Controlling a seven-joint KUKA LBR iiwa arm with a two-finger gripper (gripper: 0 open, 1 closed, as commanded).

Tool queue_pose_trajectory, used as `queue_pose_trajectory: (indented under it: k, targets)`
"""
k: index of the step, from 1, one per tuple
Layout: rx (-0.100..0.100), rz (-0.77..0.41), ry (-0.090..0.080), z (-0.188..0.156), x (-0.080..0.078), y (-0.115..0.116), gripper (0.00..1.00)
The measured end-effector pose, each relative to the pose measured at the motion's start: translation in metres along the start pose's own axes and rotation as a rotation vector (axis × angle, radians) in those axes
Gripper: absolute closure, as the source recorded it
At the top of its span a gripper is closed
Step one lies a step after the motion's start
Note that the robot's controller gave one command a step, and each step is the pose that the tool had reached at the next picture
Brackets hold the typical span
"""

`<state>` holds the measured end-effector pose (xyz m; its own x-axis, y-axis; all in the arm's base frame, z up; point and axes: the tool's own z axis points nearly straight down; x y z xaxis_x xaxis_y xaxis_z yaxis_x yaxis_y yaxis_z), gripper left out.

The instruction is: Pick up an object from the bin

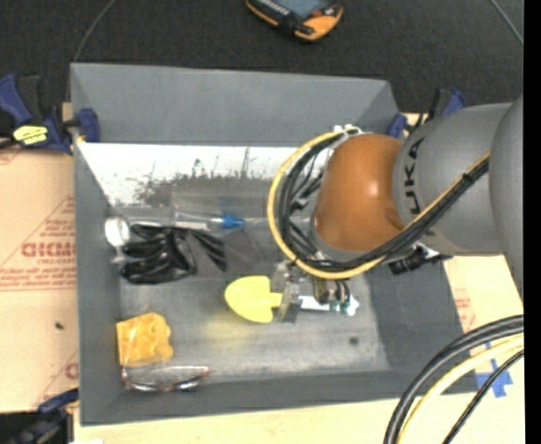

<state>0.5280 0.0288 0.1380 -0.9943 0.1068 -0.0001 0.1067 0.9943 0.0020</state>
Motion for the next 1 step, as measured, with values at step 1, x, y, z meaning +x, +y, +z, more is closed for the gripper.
queue_pose_trajectory:
  k: [1]
  targets:
    - [0.000, 0.000, -0.002, -0.0131, -0.0003, 0.0000, 1.00]
